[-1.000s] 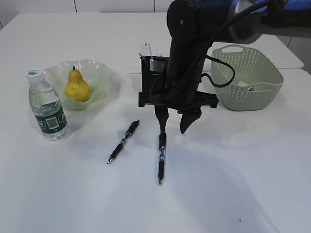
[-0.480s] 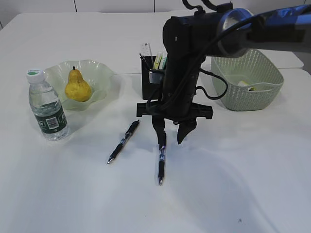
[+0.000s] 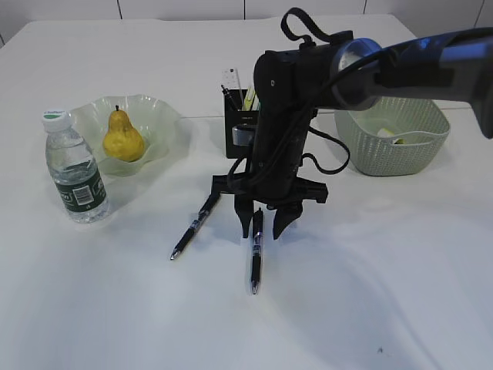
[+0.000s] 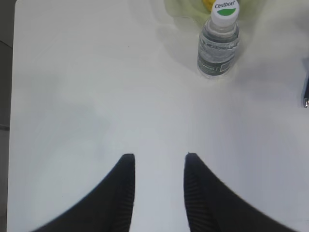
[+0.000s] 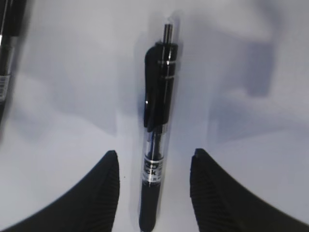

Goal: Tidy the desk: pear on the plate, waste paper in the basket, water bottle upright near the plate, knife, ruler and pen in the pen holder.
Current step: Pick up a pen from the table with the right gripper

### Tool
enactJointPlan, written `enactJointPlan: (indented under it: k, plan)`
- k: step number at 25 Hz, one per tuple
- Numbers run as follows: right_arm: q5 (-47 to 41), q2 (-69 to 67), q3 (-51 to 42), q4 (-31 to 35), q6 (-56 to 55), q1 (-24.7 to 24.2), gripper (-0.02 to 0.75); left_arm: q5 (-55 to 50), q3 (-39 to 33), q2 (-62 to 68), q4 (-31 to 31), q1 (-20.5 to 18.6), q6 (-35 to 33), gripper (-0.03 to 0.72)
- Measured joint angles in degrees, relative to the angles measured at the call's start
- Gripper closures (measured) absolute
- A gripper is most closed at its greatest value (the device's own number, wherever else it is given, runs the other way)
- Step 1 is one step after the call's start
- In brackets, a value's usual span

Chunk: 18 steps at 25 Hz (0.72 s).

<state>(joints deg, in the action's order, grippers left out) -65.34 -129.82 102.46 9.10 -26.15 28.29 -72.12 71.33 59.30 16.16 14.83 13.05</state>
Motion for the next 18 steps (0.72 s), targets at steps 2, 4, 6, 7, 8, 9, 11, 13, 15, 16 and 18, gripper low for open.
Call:
enactJointPlan:
  k: [2,4,6,7,8,9,11,13,15,16,18]
  plan:
    - [0.82,-0.34,0.0,0.36,-0.12,0.0,0.351,0.0,0.0,0.0,0.0,0.0,0.0,0.449]
    - [1.34,-0.64,0.11,0.74,-0.12,0.0,0.351,0.0,0.0,0.0,0.0,0.0,0.0,0.449]
    - [1.36,-1.11,0.11,0.86,-0.12,0.0,0.351,0.0,0.0,0.0,0.0,0.0,0.0,0.449]
    - [1.36,-1.13,0.11,0.86,-0.12,0.0,0.351,0.0,0.0,0.0,0.0,0.0,0.0,0.449]
    - [1.45,-1.13,0.11,0.86,-0.12,0.0,0.351,0.0,0.0,0.0,0.0,0.0,0.0,0.449]
    - [1.6,-1.13,0.11,0.86,-0.12,0.0,0.351,0.0,0.0,0.0,0.0,0.0,0.0,0.449]
    - [2.14,-1.13,0.11,0.86,-0.12,0.0,0.351,0.0,0.0,0.0,0.0,0.0,0.0,0.449]
    - [2.62,-1.13,0.11,0.96,-0.12,0.0,0.351,0.0,0.0,0.0,0.0,0.0,0.0,0.449]
    - [2.86,-1.13,0.11,0.96,-0.12,0.0,0.351,0.0,0.0,0.0,0.0,0.0,0.0,0.449]
    - [2.84,-1.13,0.11,0.96,-0.12,0.0,0.351,0.0,0.0,0.0,0.0,0.0,0.0,0.449]
    - [2.84,-1.13,0.11,0.96,-0.12,0.0,0.351,0.0,0.0,0.0,0.0,0.0,0.0,0.449]
